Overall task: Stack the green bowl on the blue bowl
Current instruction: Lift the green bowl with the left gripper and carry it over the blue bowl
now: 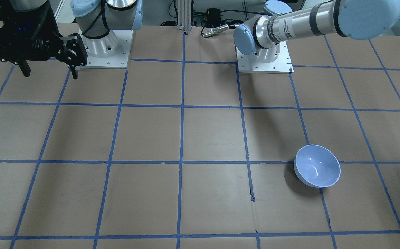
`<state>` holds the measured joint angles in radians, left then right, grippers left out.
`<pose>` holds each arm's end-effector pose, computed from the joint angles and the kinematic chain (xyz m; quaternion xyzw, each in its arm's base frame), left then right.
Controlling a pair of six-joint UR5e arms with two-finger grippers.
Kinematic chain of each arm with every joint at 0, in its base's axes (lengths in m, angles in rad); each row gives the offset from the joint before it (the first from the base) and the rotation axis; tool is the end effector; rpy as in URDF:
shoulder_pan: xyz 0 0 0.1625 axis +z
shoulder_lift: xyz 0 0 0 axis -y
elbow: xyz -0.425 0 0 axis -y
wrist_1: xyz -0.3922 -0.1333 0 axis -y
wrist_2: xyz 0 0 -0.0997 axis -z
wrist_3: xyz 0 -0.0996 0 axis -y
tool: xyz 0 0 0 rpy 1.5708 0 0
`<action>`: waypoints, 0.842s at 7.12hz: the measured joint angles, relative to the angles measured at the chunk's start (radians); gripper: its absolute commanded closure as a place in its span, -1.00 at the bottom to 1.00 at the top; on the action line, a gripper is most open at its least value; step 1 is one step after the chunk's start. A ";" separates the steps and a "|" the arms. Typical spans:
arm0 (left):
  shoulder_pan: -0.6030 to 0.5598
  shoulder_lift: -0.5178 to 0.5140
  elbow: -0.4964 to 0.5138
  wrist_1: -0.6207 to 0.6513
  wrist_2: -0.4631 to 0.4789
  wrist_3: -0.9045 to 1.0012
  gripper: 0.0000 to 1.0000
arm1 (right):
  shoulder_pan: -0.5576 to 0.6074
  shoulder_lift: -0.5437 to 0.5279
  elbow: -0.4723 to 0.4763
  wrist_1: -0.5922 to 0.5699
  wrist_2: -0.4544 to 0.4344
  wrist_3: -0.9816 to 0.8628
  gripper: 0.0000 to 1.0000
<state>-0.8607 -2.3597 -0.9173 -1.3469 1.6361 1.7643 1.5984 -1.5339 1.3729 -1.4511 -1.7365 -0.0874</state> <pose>0.4242 -0.6880 0.3188 0.5010 0.8637 0.0163 0.0524 0.1308 -0.5031 0.5560 0.0556 -0.9948 0.0181 0.0833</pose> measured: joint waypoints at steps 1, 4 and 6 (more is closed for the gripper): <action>-0.031 0.055 -0.051 -0.007 0.001 -0.070 1.00 | 0.000 0.000 0.000 0.000 0.000 0.000 -1.00; -0.132 0.200 -0.230 -0.004 0.001 -0.352 1.00 | 0.000 0.000 0.000 0.000 0.000 0.000 -1.00; -0.234 0.301 -0.347 0.000 0.004 -0.565 1.00 | 0.000 0.000 0.000 0.000 0.000 0.000 -1.00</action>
<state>-1.0951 -2.0585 -1.2641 -1.3473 1.6404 1.1990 1.5980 -1.5340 1.3729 -1.4512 -1.7365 -0.0874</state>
